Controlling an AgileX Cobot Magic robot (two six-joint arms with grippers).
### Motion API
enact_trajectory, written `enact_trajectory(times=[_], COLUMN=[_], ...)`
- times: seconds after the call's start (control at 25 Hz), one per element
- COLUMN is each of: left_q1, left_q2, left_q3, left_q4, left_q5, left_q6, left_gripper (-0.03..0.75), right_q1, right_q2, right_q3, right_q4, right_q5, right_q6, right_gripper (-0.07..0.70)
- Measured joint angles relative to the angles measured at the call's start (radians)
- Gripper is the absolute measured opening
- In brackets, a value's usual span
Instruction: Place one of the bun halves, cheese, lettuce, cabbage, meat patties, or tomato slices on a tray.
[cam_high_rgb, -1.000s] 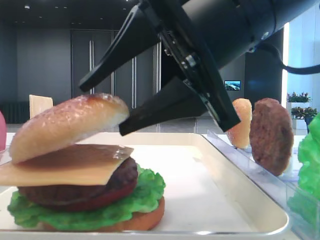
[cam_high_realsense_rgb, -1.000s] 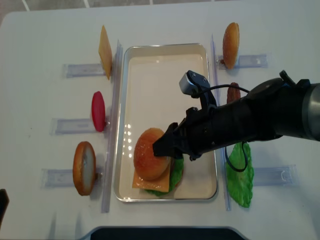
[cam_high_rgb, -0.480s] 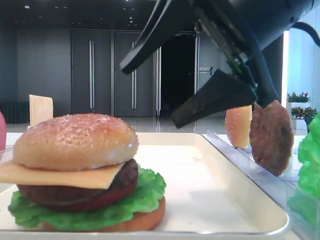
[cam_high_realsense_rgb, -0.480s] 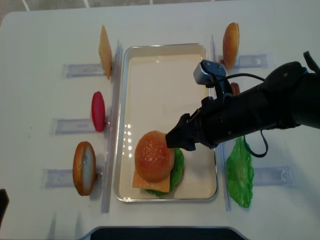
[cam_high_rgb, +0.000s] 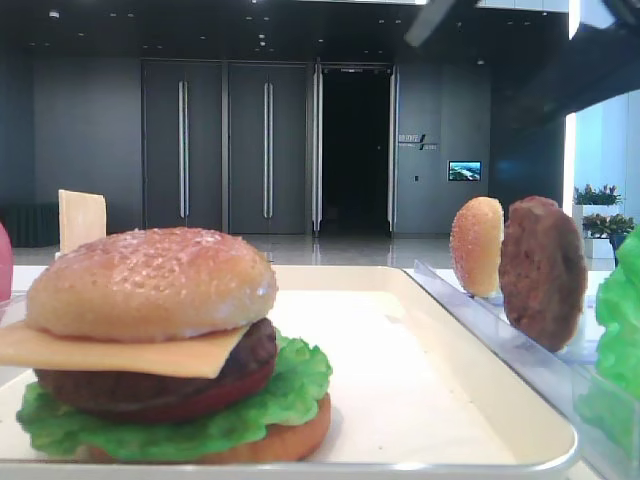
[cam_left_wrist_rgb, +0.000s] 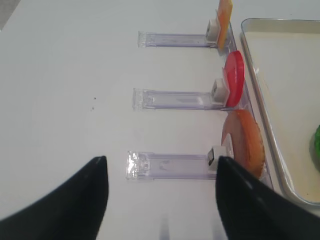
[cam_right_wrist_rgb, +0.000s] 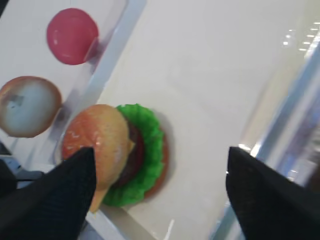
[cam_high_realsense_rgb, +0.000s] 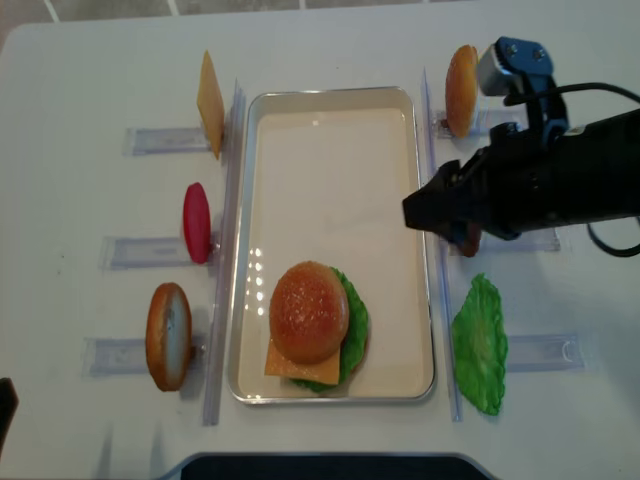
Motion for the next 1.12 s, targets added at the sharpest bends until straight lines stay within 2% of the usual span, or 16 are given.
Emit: enact_trajectory(times=[0.16,0.28,0.48,0.68,0.84,1.0,1.12], left_q1=[0.000,0.000,0.000,0.000,0.000,0.000,0.000], left_q2=[0.000,0.000,0.000,0.000,0.000,0.000,0.000], left_q3=[0.000,0.000,0.000,0.000,0.000,0.000,0.000], left_q4=[0.000,0.000,0.000,0.000,0.000,0.000,0.000], left_q5=[0.000,0.000,0.000,0.000,0.000,0.000,0.000], left_q6=[0.000,0.000,0.001,0.001,0.001,0.001,0.001], left_gripper=[0.513,0.513,0.513,0.513,0.513,0.513,0.513], right_q1=[-0.118,-0.206,-0.323,-0.356,-0.359,-0.359,-0.359], right_q2=[-0.095,-0.156,-0.241,-0.282,-0.305,-0.367,-0.445], right_q3=[0.000,0.000,0.000,0.000,0.000,0.018,0.076], right_q4=[-0.243,-0.406,-0.674,-0.924,-0.989,-0.995,-0.995], right_q5=[0.023,0.068,0.187,0.317,0.368,0.373,0.369], right_q6=[0.173,0.285,0.462,0.617,0.658,0.683,0.685], right_gripper=[0.542,0.542,0.542,0.542,0.542,0.542,0.542])
